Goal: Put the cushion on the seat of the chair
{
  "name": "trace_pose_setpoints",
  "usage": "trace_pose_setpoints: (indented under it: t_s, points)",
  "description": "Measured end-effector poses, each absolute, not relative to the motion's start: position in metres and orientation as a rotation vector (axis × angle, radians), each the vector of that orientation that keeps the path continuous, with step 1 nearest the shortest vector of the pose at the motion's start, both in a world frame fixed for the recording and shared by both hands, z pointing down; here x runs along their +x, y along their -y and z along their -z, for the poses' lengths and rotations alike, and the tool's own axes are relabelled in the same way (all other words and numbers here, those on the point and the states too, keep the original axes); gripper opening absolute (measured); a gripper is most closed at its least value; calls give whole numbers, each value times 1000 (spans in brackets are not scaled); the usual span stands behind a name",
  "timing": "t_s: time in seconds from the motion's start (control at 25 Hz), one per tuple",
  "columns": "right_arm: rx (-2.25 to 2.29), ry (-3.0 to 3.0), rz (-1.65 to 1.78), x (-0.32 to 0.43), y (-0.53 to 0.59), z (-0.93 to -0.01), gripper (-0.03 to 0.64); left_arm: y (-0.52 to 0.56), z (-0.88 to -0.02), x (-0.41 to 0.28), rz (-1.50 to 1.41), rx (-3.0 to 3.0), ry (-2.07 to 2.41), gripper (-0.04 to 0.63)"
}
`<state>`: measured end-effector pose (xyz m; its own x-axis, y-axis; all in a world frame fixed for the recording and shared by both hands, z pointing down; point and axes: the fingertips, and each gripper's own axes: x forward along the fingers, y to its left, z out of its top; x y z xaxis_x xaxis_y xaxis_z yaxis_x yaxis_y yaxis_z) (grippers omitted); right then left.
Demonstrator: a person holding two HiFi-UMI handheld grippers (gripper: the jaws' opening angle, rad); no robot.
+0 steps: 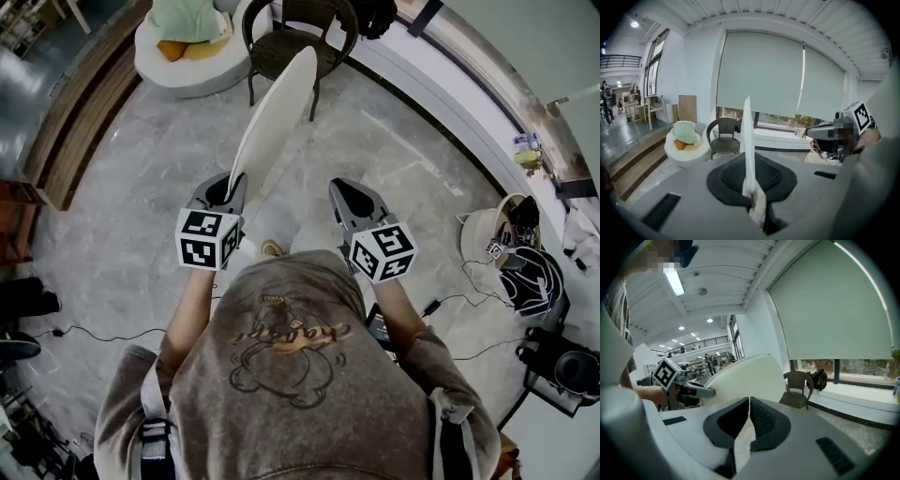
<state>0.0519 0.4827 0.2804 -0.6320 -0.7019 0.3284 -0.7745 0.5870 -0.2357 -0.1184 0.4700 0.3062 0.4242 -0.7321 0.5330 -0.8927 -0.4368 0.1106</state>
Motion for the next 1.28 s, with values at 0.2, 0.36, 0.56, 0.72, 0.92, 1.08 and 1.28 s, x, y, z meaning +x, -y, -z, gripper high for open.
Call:
trace_pose_setpoints:
  t_s: [0.2, 0.36, 0.56, 0.72, 0.92, 1.08, 1.28]
  points:
    - [1268, 2588, -528, 58, -473, -285, 25, -460, -313, -121, -590, 2302, 1376, 35]
    - [1275, 2593, -532, 59, -454, -287, 25, -441, -317, -122, -585, 2302, 1380, 35]
    - [1265, 2608, -526, 57, -427, -282, 25, -416, -314, -121, -578, 2303, 1387, 35]
    - [1255, 2598, -538, 61, -411, -285, 25, -399, -315, -115, -573, 2297, 1386, 35]
    - [1233, 2590, -544, 63, -388, -286, 25, -379, -318, -111, -577, 2290, 1369, 35]
    - [1222, 2590, -547, 64, -367, -287, 25, -361, -325, -107, -588, 2279, 1359, 35]
    - [1219, 2586, -559, 67, -340, -290, 25, -337, -331, -103, -596, 2265, 1347, 35]
